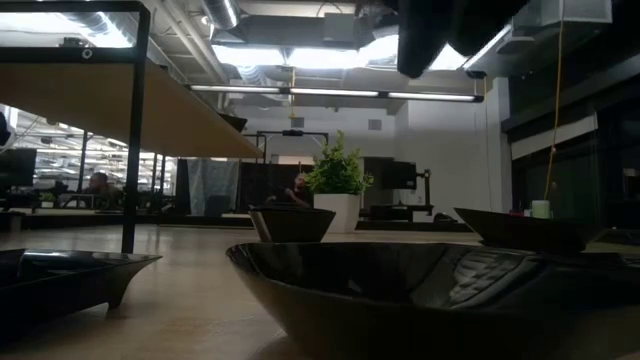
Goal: Pick & Place Mini shaped plates
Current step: Stack the black square plate on top of the black square plate on the shelf
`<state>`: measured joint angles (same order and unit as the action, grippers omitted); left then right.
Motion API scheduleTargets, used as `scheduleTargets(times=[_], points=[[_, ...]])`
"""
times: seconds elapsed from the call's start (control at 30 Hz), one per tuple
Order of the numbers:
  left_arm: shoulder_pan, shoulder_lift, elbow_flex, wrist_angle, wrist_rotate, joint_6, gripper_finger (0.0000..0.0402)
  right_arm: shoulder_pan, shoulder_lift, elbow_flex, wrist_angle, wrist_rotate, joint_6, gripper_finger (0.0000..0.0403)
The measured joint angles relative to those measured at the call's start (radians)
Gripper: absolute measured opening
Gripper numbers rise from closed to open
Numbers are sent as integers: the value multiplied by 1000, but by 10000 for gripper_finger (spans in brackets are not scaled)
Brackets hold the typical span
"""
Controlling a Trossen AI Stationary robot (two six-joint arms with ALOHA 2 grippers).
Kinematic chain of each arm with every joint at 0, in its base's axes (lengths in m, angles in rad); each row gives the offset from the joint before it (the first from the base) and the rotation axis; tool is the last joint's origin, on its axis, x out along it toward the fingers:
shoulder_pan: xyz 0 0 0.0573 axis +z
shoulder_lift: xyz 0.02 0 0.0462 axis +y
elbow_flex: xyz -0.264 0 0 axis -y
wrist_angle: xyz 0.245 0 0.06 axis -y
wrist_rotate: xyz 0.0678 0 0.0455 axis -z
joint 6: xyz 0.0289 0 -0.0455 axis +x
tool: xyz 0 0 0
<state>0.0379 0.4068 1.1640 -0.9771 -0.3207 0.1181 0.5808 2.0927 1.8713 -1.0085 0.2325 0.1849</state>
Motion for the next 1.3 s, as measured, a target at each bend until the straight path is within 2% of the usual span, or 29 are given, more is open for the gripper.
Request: scheduleTargets(times=[0.67,1.13,1.3], points=[[0,0,0,0,0,0,4,3,89,0,-73,-26,69,165],[0,0,0,0,0,0,4,5,145,0,-78,-24,43,165],[0,0,0,0,0,0,4,5,145,-60,-60,-24,45,165]])
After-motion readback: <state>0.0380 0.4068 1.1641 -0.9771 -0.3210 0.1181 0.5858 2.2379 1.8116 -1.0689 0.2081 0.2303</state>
